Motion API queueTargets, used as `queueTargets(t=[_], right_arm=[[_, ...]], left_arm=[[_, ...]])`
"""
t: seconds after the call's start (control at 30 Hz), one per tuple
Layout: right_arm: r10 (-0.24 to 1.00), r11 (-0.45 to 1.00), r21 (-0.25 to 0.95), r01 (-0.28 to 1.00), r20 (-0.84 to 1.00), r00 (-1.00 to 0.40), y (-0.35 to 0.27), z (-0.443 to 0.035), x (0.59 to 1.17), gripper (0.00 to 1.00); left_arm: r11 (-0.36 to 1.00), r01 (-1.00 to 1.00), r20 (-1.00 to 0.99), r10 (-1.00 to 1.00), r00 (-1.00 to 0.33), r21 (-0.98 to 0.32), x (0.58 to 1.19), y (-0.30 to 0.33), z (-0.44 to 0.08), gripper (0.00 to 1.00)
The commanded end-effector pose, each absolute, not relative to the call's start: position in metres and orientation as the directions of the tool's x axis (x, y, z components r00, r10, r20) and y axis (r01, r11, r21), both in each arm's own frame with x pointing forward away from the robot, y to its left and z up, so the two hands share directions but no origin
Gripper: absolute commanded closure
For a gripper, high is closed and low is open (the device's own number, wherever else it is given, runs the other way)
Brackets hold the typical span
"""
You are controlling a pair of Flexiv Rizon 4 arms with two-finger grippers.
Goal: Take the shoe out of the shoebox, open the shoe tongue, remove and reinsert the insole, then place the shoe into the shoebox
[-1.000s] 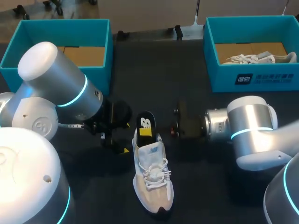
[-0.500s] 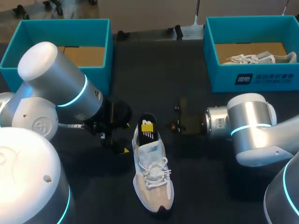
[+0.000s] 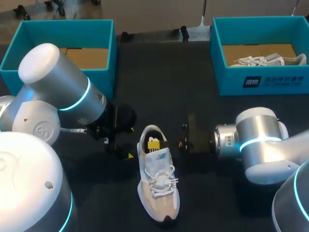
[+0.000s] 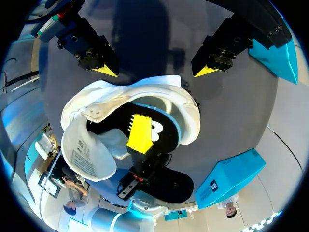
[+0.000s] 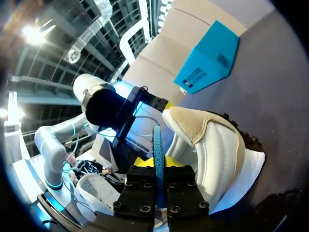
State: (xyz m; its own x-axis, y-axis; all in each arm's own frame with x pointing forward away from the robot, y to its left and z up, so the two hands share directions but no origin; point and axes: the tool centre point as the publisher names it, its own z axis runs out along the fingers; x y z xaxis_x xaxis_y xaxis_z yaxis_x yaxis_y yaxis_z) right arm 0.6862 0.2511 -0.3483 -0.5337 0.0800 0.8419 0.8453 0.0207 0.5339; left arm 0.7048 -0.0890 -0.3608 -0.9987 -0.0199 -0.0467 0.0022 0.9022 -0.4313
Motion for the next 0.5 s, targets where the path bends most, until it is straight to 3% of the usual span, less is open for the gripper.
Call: queueTargets(t=[0.03, 0.07, 0.13, 0.2, 0.5], right_arm=[[0.082, 0.023, 0.548, 0.836, 0.833, -0.548, 0.255, -0.351, 0.678, 1.00], [0.077, 0.025, 0.556, 0.831, 0.828, -0.556, 0.256, -0.350, 0.678, 0.93], [0.078, 0.029, 0.573, 0.819, 0.816, -0.573, 0.257, -0.345, 0.678, 0.69], [0.086, 0.037, 0.589, 0.808, 0.803, -0.589, 0.259, -0.340, 0.680, 0.59], [0.103, 0.062, 0.630, 0.774, 0.767, -0.633, 0.259, -0.325, 0.687, 0.62]], left_arm=[[0.901, 0.003, -0.048, -0.019, -0.999, -0.433, 0.704, -0.088, -0.361, 0.00], [0.901, 0.003, -0.048, -0.019, -0.999, -0.433, 0.704, -0.088, -0.361, 0.00], [0.901, 0.003, -0.048, -0.019, -0.999, -0.433, 0.704, -0.088, -0.361, 0.00], [0.901, 0.003, -0.048, -0.019, -0.999, -0.433, 0.704, -0.088, -0.361, 0.00], [0.901, 0.003, -0.048, -0.019, -0.999, -0.433, 0.704, -0.088, -0.361, 0.00]])
